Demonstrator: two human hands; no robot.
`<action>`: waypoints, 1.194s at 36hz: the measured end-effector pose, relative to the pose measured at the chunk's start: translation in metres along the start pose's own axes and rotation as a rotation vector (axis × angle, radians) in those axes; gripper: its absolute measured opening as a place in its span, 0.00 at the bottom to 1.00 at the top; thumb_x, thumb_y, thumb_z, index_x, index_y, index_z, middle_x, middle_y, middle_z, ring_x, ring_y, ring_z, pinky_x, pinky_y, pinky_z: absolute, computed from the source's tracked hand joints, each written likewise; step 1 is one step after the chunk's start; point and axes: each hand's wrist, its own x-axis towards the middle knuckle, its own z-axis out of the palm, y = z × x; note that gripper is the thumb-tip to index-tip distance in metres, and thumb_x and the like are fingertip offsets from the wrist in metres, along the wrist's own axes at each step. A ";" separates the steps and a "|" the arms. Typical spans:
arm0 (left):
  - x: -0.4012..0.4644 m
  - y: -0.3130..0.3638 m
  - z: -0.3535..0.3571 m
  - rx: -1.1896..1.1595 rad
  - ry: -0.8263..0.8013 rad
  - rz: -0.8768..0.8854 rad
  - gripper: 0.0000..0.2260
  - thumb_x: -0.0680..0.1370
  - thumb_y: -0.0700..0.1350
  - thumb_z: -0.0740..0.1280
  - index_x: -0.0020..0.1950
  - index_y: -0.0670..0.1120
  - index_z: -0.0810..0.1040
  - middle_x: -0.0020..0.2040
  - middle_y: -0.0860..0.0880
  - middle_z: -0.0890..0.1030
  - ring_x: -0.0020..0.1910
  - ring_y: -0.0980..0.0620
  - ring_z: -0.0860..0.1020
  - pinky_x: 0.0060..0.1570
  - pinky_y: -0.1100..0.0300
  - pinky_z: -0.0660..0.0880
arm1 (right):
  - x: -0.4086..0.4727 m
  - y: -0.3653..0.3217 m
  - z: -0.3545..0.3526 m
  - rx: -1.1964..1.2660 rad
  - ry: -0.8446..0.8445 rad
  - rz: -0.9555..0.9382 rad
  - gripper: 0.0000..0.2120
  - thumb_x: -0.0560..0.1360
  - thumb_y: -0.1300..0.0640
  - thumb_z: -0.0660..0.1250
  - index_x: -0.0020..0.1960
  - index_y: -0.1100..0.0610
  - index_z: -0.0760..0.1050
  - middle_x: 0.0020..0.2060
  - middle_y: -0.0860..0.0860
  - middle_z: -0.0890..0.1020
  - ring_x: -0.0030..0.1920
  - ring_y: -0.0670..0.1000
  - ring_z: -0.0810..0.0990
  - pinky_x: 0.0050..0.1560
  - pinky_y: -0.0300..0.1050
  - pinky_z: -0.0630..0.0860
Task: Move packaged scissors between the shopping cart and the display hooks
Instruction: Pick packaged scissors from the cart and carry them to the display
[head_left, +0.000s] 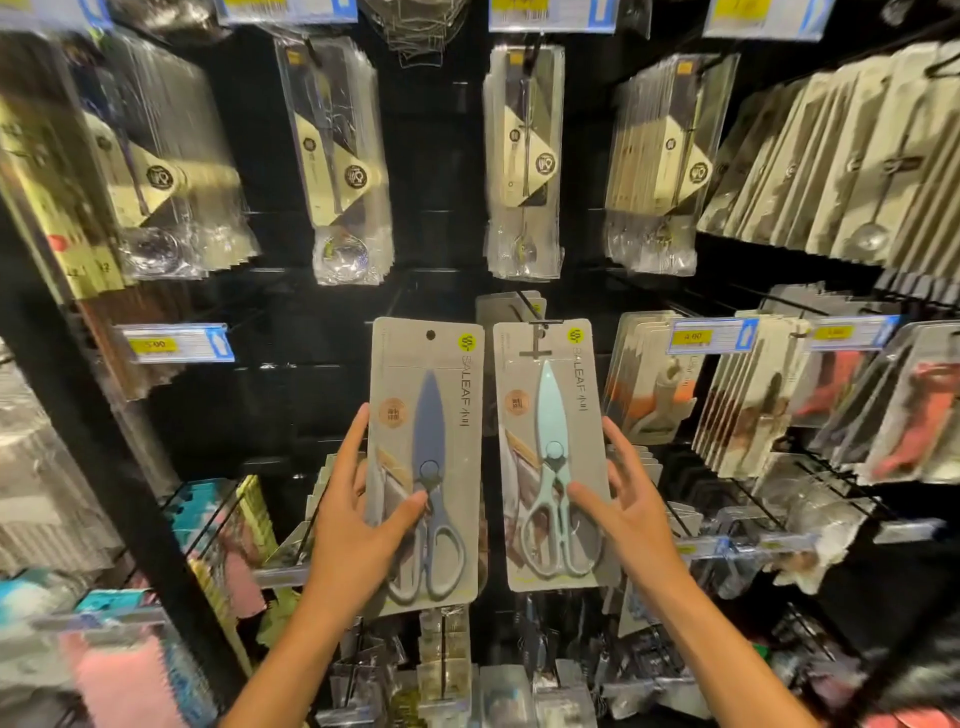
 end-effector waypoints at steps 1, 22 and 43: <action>0.001 0.000 0.001 -0.007 -0.001 -0.004 0.42 0.75 0.38 0.75 0.79 0.64 0.58 0.73 0.60 0.73 0.68 0.60 0.76 0.56 0.70 0.77 | 0.001 0.000 0.000 -0.004 0.001 -0.001 0.37 0.76 0.63 0.72 0.77 0.39 0.61 0.61 0.37 0.81 0.62 0.50 0.82 0.59 0.58 0.81; 0.029 -0.018 -0.010 -0.048 -0.030 0.037 0.42 0.75 0.39 0.75 0.79 0.66 0.57 0.72 0.59 0.74 0.68 0.60 0.76 0.60 0.66 0.77 | 0.015 0.021 0.012 -0.091 0.048 -0.001 0.37 0.77 0.63 0.71 0.79 0.44 0.59 0.73 0.38 0.70 0.69 0.41 0.75 0.61 0.43 0.80; 0.047 -0.005 -0.003 0.025 0.057 0.083 0.42 0.74 0.41 0.75 0.78 0.67 0.58 0.76 0.65 0.67 0.73 0.61 0.69 0.64 0.70 0.73 | 0.120 0.069 0.027 -0.470 -0.090 0.029 0.38 0.84 0.50 0.60 0.79 0.35 0.35 0.65 0.39 0.71 0.51 0.41 0.80 0.50 0.34 0.77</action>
